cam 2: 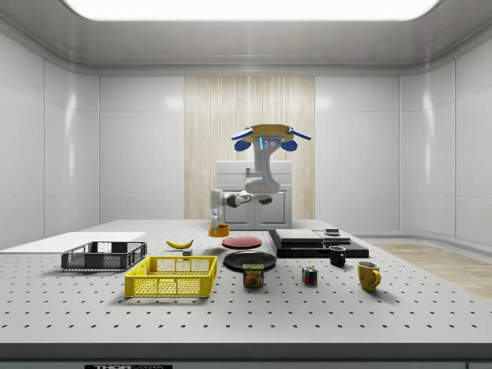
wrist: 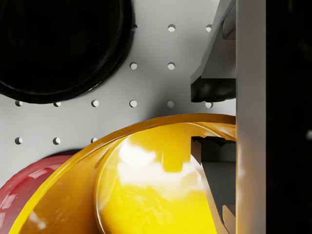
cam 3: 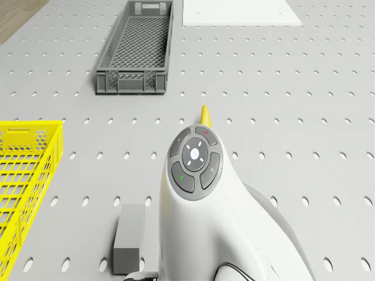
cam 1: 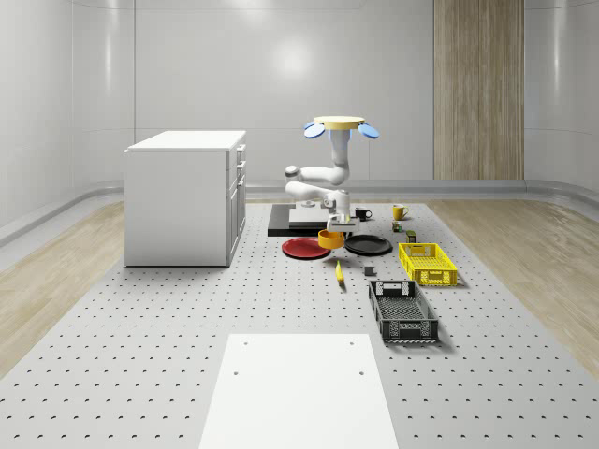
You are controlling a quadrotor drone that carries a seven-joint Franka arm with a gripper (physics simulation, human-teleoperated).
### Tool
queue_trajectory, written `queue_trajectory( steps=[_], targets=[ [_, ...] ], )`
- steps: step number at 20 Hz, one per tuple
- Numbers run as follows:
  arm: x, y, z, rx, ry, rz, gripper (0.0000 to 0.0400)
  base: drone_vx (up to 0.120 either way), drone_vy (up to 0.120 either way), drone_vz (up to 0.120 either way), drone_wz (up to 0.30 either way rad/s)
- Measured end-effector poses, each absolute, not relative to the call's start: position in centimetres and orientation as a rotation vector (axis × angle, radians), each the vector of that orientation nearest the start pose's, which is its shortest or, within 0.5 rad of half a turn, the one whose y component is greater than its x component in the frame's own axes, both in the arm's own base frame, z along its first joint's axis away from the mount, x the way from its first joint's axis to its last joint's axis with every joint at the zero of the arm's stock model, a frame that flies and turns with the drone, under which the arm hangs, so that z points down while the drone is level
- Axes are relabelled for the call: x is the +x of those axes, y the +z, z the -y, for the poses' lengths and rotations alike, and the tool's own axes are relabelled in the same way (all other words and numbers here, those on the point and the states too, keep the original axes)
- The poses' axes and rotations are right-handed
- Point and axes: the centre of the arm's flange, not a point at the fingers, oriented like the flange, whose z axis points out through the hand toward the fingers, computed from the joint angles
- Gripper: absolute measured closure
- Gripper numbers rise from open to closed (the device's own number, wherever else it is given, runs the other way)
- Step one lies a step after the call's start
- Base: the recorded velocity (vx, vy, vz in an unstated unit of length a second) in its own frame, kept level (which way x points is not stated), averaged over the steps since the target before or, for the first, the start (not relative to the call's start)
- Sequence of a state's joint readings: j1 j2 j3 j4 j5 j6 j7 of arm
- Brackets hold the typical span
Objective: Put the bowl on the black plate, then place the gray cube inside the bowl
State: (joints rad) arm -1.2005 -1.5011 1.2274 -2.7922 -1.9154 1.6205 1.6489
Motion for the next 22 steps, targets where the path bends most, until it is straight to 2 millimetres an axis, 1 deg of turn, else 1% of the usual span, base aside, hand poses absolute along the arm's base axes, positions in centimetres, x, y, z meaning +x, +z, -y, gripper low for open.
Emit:
queue_trajectory(
  steps=[11,15,22],
  targets=[
    [32.08,53.67,-1.0,0.001,0.777,0.002,0.0298,-0.12,0.12,0.0,0.0],
    [32.08,53.67,-1.0,0.001,0.777,0.002,0.0298,-0.12,0.12,-0.12,0.0],
    [32.08,53.67,-1.0,0.001,0.777,0.002,0.0298,-0.12,0.12,-0.006,0.0]
  ],
)
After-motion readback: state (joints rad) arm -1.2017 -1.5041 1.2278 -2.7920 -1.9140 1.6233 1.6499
